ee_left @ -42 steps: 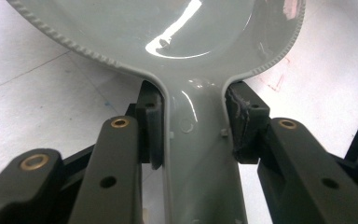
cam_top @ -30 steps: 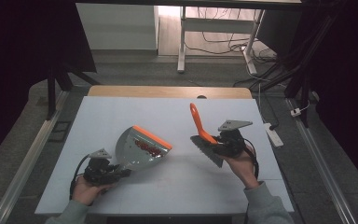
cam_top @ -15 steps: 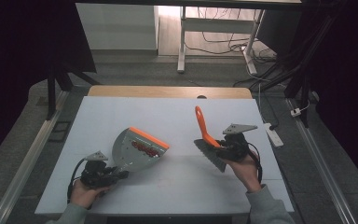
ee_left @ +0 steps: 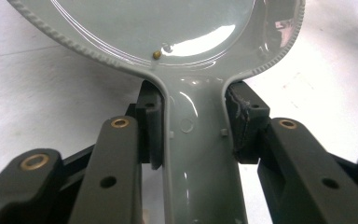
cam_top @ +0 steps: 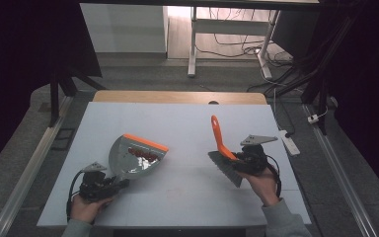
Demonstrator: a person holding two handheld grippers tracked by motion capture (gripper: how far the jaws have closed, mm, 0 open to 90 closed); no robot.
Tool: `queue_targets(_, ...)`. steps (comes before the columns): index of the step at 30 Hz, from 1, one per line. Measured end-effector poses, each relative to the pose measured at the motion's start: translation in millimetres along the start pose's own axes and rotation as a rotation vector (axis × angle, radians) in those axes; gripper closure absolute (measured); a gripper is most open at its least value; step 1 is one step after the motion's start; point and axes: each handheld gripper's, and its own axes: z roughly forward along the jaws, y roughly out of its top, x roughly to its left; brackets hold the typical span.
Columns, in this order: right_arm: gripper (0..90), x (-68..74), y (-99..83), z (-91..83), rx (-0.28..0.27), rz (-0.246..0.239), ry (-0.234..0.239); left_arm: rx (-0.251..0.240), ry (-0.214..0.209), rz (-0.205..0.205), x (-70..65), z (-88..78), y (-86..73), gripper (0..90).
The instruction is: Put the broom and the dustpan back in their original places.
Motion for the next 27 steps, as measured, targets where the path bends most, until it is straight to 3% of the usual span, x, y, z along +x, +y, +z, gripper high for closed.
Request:
queue_targets(9,70.6,-4.1,-14.5,-2.4,0.022,0.036,0.007,-0.025,0.044,-0.065,1.6,-0.9,-5.8,61.5)
queue_targets(16,70.6,-2.1,-20.3,-0.3,0.04,0.034,0.014,-0.074,0.08,-0.141,6.2,-4.5,-11.5,61.5)
queue_targets(27,70.7,0.3,-26.9,1.8,0.057,0.055,0.022,-0.098,0.121,-0.189,12.0,-5.7,-15.5,61.5)
